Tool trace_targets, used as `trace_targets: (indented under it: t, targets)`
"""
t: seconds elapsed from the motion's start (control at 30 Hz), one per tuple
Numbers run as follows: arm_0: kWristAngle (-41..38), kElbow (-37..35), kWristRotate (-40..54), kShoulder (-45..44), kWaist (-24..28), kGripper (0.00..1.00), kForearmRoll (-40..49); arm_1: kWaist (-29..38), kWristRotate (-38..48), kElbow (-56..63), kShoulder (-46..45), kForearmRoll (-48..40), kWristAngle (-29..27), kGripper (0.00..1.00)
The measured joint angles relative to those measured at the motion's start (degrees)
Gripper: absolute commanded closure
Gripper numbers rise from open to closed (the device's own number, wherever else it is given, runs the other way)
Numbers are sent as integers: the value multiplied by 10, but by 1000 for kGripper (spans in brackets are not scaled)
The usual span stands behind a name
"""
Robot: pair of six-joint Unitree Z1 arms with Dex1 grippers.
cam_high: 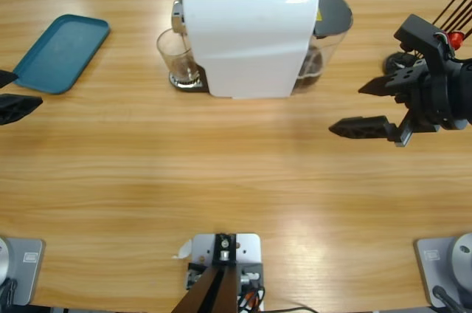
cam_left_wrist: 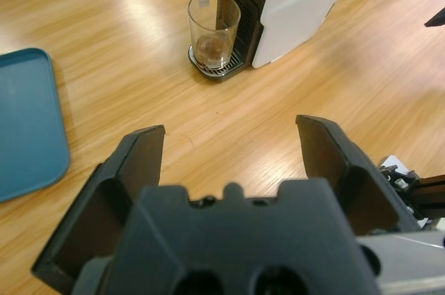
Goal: Pour coffee
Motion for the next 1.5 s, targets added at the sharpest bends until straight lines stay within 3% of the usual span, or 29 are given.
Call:
trace_targets:
  t: [1.23, 1.5]
  targets:
    - [1, 0, 0, 3, 0, 184, 0, 0, 5, 0, 0, -1, -1, 41]
    - [1, 0, 0, 5, 0, 184, 0, 0, 7, 0, 0, -2, -1, 0]
